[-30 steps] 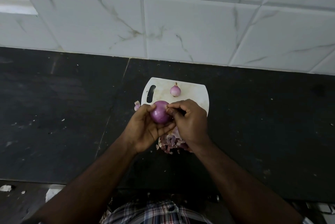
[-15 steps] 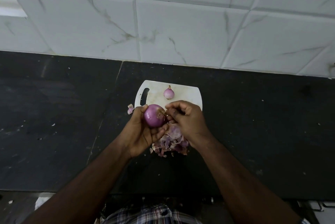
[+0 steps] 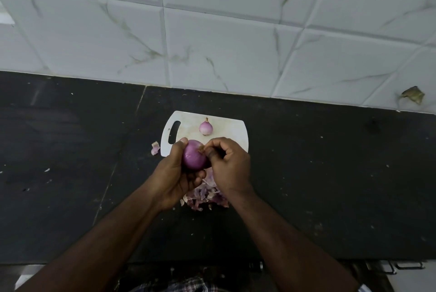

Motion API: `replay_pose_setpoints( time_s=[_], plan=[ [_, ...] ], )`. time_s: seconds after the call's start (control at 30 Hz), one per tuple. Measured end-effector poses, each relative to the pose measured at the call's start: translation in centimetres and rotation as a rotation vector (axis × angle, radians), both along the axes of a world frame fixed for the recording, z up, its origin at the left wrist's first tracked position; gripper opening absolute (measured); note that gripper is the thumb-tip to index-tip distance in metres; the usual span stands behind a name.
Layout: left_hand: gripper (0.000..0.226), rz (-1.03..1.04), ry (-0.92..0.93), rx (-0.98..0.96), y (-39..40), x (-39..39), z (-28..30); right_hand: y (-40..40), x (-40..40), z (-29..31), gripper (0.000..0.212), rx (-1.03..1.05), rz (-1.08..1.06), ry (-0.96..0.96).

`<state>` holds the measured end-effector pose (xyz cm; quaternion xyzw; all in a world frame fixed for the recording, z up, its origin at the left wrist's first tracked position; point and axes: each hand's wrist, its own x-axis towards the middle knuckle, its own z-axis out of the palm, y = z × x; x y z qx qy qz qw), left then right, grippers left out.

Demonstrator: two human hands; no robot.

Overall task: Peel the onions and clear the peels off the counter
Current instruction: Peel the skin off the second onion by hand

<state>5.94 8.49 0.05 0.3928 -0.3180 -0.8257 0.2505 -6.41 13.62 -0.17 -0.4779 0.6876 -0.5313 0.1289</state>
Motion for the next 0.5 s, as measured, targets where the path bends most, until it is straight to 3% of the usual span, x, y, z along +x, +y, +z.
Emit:
replay_pose_setpoints(
  time_s=[0.13,0.27,0.33,0.5],
  plan=[
    [0.060,0.013,-0.023,-0.052,0.4,0.2,0.6,0.0,0.8,0.9,0.019,0.120,-0.030,-0.362],
    [0.067,0.005,-0.029,0.003,0.6,1.0,0.3,0.4,0.6,2.1,0.025,0.155,0.012,-0.841],
    [0.072,-0.013,-0.027,0.018,0.6,1.4,0.2,0.7,-0.4,2.1,0.025,0.175,0.094,-0.779],
    [0.064,-0.004,-0.022,-0.005,0.6,1.4,0.4,1.5,-1.1,1.5,0.035,0.237,0.306,-0.235]
  ],
)
